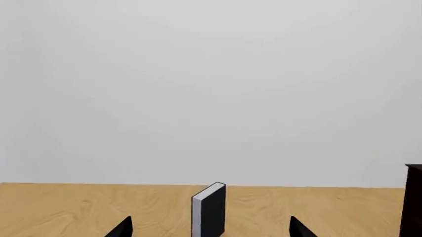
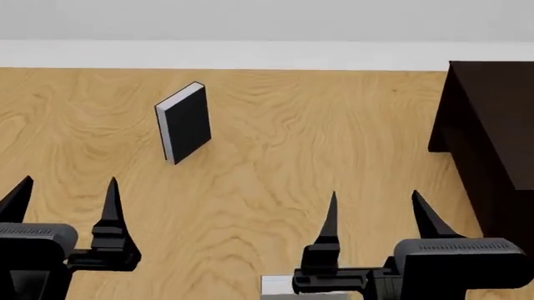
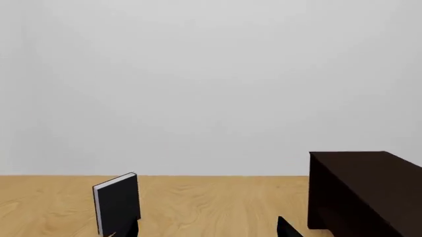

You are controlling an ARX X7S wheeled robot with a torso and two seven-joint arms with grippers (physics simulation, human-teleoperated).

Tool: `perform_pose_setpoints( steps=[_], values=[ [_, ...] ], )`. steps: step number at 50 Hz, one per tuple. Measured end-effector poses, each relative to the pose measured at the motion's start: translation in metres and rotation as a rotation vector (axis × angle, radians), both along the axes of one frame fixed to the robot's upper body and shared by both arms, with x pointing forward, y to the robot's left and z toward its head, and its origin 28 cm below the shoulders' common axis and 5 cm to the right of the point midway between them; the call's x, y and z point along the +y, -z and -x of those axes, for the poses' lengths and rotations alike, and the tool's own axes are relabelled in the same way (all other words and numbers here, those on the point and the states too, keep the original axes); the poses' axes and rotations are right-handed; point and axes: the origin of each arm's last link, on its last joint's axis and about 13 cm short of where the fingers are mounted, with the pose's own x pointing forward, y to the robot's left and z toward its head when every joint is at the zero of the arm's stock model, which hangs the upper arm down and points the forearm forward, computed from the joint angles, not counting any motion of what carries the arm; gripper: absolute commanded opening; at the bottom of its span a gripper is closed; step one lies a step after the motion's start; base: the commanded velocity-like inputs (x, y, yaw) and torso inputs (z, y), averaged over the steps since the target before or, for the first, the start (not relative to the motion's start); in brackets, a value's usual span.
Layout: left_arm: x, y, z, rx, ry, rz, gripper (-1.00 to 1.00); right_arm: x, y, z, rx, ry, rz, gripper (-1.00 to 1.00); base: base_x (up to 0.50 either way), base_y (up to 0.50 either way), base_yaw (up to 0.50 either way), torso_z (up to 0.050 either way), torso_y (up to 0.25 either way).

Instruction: Pick up the book on the right and place it on the cabinet shelf.

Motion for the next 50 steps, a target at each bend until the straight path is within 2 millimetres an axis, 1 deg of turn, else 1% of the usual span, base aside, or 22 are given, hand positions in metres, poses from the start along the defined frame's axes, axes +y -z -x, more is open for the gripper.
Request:
perform_pose_setpoints(
  steps=[12, 23, 35, 42, 50],
  values=[
    [-0.0009, -0.0008, 0.0009, -0.009, 0.006, -0.007, 1.0, 0.0003, -0.0022, 0.0012, 0.012, -0.009, 0.0, 1.0, 0.5, -0.16, 0.0, 0.0, 0.001],
    [-0.0009, -0.0013, 0.0017, -0.015, 0.013, -0.008, 1.0, 0.002, -0.0021, 0.0004, 0.017, -0.021, 0.002, 1.0, 0.5, -0.01, 0.0, 0.0, 0.001],
    [-0.0006, -0.0021, 0.0022, -0.018, 0.016, -0.006, 1.0, 0.0027, -0.0023, -0.0003, 0.016, -0.034, -0.019, 1.0, -0.01, 0.0, 0.0, 0.0, 0.001],
    [-0.0006, -0.0023, 0.0028, -0.018, 0.018, -0.005, 1.0, 0.0032, -0.0018, -0.0002, 0.018, -0.039, -0.015, 1.0, 0.46, 0.0, 0.0, 0.0, 0.0],
    [-0.0004, -0.003, 0.0031, -0.018, 0.019, -0.003, 1.0, 0.0026, -0.0022, -0.0001, 0.008, -0.035, -0.024, 1.0, -0.01, 0.0, 0.0, 0.0, 0.0]
  ],
)
